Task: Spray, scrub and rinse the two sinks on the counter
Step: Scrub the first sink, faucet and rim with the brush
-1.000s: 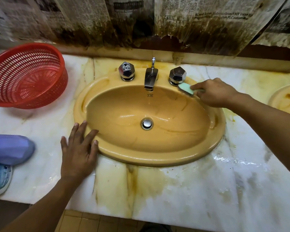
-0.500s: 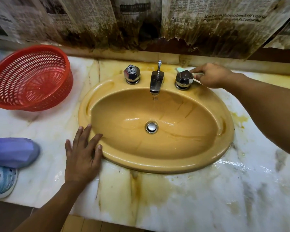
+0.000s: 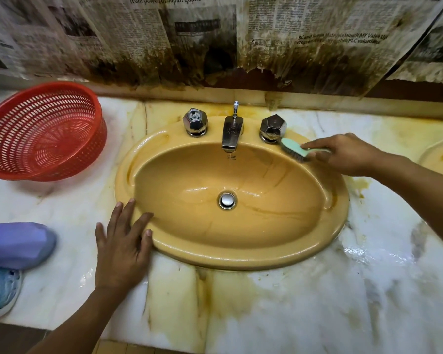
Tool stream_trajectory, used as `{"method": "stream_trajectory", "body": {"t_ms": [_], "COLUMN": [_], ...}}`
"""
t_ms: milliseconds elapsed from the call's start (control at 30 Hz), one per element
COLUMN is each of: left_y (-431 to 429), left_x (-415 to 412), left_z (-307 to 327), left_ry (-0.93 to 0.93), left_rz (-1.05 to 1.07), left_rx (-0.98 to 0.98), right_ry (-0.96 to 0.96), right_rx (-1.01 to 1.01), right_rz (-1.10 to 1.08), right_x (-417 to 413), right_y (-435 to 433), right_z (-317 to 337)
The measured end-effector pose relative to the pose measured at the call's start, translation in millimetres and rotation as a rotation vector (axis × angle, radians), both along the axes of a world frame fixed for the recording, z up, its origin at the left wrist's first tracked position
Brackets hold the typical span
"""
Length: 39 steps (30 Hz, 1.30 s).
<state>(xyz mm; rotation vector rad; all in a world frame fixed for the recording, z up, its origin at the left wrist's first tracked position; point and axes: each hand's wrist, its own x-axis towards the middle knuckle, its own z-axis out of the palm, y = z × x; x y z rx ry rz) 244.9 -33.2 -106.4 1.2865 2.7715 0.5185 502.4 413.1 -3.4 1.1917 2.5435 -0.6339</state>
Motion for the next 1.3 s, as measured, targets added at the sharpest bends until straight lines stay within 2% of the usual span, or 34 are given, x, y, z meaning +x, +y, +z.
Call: {"method": "stream_trajectory", "body": {"t_ms": [100,267,333,433,567,700,833,967,1100,1300], "left_y": [1,0,0,-1,0,-1,0,0,0,1], "left_x": [-1,-1,-1,-1,-1,-1,0,1,1,0], "left_z": [0,0,0,-1,-1,-1,1,1,3,2], "left_ry": [-0.001,0.004,0.003,0.0,0.004,-0.005,-0.017,-0.022,-0.023,-0.015], "left_rz": [0.002,-0.002,-0.002,0.0,0.007,0.013,0.013,0.014,0.017,0.018], "left_rx": [0.0,-0.004,-0.004,-0.003,0.003,0.002,0.009,0.009,0.009,0.014], "right_ry": [0.032,0.353,0.384,0.257,0.108,0.12,0.067,0.079,-0.014,-0.134], "right_rx": [0.029,0.235,0.282,0.26,0.375,0.358,0.318,0.426,0.508,0.619], "right_rz": [-0.014,-0.139,-0.127,-0.054,0.099,-0.028,0.148,0.082,0.311,0.42], "right_x": [6,-8,-26,-52,-59,-53,-57,-62,-70,-66], "right_y": [-16,-24,-24,-30,-35,-14,-25,-17,-42,-51], "right_z": [11,32,33,27,32,40,40,42,36,34]}}
